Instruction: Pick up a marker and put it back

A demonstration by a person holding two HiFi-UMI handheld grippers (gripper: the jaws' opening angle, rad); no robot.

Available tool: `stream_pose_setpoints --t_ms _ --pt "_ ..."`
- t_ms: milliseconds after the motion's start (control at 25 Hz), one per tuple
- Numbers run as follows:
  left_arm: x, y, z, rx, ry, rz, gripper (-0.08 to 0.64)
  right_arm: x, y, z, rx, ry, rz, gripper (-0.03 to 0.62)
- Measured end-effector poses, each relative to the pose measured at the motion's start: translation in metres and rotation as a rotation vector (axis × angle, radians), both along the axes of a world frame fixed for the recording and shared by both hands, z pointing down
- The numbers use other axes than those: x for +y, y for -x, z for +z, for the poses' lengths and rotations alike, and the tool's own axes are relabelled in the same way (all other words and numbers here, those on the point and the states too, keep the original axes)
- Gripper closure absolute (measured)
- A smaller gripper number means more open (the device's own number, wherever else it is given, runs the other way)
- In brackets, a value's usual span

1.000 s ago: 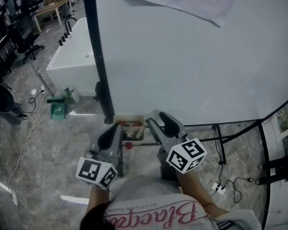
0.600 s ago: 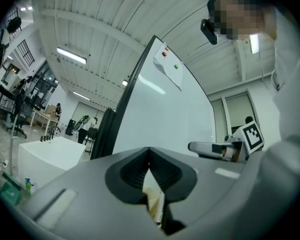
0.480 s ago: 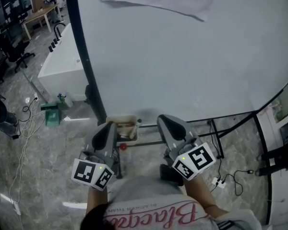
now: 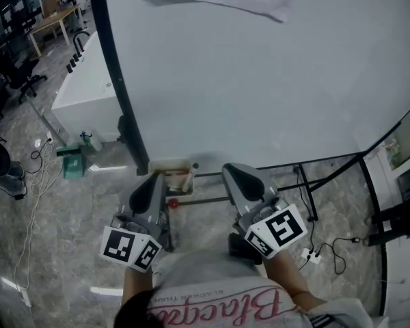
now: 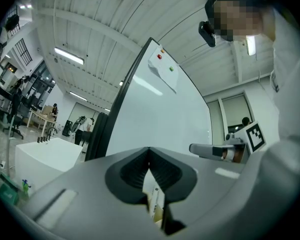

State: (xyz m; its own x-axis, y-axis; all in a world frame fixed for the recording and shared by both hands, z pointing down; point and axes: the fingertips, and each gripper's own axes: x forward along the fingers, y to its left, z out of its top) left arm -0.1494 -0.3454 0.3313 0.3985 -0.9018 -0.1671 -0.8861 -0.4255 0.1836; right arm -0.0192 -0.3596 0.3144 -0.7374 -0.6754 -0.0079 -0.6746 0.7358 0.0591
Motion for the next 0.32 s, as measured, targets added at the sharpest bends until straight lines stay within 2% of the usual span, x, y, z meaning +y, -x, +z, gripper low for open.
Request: stream_pose_setpoints --t_ms 320 --pt "0.01 -0.003 -0.001 -0.005 -0.005 0.004 0.561 0.011 0.002 0.003 -0.001 0.016 -0.017 0.591"
